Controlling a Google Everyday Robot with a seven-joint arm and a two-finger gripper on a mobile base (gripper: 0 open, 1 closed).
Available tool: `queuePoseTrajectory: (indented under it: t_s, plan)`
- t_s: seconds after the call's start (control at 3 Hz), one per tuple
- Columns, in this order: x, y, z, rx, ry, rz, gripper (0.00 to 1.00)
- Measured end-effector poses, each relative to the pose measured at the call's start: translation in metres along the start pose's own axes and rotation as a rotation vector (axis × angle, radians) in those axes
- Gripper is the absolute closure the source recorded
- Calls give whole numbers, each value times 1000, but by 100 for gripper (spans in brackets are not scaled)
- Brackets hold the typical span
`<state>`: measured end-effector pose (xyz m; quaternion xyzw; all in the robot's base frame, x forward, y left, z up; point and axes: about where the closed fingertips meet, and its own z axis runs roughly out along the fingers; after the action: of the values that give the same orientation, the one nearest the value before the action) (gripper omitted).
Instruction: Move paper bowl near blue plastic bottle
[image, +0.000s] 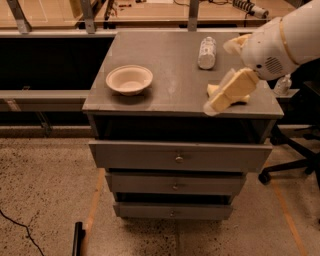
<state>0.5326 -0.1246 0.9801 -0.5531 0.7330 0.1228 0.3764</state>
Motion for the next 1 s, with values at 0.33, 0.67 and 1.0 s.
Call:
queuePoseTrajectory:
  t_s: [0.33, 0.67, 1.0]
  plan:
    - [-31, -14, 36, 23, -187, 5, 0]
    - [-57, -15, 67, 20, -313, -1, 0]
    - [-63, -14, 69, 22, -325, -6, 0]
